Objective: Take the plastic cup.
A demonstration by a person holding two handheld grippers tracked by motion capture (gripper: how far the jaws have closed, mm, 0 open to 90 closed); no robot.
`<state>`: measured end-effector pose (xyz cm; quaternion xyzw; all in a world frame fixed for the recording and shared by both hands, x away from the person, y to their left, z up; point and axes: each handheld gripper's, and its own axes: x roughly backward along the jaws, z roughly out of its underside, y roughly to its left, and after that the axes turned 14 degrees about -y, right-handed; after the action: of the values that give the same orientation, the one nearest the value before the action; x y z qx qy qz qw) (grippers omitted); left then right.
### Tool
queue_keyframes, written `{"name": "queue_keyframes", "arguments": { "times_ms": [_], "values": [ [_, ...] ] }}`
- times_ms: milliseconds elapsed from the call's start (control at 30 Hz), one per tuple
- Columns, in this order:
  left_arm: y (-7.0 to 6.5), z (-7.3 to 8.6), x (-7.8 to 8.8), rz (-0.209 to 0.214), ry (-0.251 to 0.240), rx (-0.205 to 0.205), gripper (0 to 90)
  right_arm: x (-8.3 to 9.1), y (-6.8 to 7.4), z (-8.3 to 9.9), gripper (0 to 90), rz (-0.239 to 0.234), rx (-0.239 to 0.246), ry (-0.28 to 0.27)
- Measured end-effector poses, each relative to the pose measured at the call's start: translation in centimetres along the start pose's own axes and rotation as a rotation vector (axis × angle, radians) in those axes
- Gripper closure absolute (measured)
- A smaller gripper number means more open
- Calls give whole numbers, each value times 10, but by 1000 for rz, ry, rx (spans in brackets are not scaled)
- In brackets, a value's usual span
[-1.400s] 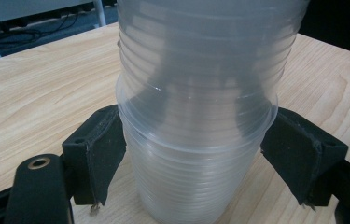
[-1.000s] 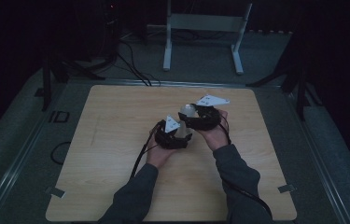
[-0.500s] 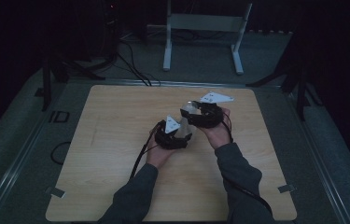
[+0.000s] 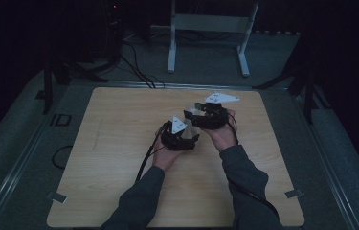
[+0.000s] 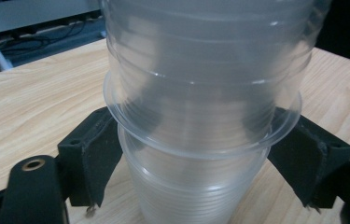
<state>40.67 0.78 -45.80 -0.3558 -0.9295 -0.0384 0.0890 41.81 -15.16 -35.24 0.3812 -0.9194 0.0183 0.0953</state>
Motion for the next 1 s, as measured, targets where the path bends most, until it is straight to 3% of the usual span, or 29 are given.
{"name": "queue_keyframes", "arguments": {
  "times_ms": [233, 567, 1000],
  "values": [
    [-1, 1, 2, -3, 12, -22, 208, 5, 1, -11, 409, 3, 13, -23],
    [-1, 0, 3, 11, 20, -4, 206, 11, 3, -28, 410, 20, 29, -27],
    [2, -4, 13, 8, 6, 4, 205, 33, 3, -57, 410, 22, 36, -104]
  ]
}}
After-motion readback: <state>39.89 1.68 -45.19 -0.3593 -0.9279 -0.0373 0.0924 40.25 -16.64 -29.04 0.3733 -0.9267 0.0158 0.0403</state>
